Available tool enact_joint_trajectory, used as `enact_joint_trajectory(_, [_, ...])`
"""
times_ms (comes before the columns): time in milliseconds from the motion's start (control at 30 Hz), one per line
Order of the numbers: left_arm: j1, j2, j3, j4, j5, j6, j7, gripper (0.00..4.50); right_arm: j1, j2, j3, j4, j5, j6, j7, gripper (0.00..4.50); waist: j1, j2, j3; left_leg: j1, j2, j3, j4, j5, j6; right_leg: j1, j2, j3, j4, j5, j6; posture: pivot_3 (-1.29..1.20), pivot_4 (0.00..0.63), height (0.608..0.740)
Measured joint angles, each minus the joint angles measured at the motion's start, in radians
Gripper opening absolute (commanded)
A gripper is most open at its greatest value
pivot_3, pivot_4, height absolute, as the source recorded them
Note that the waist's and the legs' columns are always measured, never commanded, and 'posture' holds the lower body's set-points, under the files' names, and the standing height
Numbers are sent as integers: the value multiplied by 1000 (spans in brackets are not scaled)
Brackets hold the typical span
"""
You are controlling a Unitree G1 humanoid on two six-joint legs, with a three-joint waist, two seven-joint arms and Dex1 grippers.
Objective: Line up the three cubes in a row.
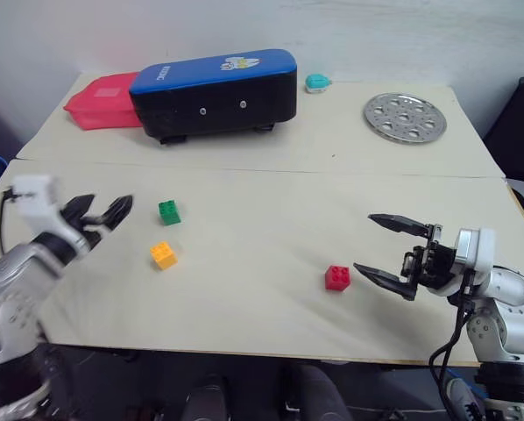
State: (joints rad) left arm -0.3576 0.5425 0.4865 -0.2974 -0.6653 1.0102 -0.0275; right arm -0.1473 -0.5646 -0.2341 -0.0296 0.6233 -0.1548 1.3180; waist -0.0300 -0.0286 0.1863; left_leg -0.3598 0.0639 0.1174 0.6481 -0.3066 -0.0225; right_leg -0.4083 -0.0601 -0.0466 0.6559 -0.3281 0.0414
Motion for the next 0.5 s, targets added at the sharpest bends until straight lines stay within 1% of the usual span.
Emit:
enact_joint_trajectory(67, [-39, -45, -22, -9, 12, 69, 82, 4500, 7, 0, -1, 0, -1, -1, 1, 4466, -3, 0, 0, 0, 1, 1, 0, 1, -1, -1, 1, 1, 0, 0, 0, 0, 150, 740])
enact_joint_trajectory(133, [-74, -84, -60, -12, 52, 126, 163, 4500, 11, 0, 1, -1, -3, -1, 3, 4466, 0, -1, 0, 0, 1, 1, 0, 2, -3, -1, 2, 1, 1, 0, 0, 0, 150, 740])
enact_joint_trajectory(233, [-117, -151, -123, -11, 143, 153, 267, 4500, 13, 1, 10, -4, -3, 0, 4, 4466, 4, -1, 1, 1, 0, 0, 1, 2, -3, -1, 2, 1, 1, 0, 0, 0, 150, 740])
enact_joint_trajectory(333, [-146, -177, -182, 13, 210, 167, 307, 4500, 14, 7, 24, -6, -5, 0, 2, 4466, 4, -1, 1, 1, 0, 0, 1, 2, -4, -1, 2, 1, 2, 0, 0, 0, 150, 740])
enact_joint_trajectory(500, [-213, -209, -254, 126, 295, 128, 304, 4500, 14, 13, 35, -21, -5, 3, -1, 4466, 5, -1, 1, 0, 0, 1, 1, 3, -4, -1, 2, 1, 2, 0, 0, 0, 150, 740])
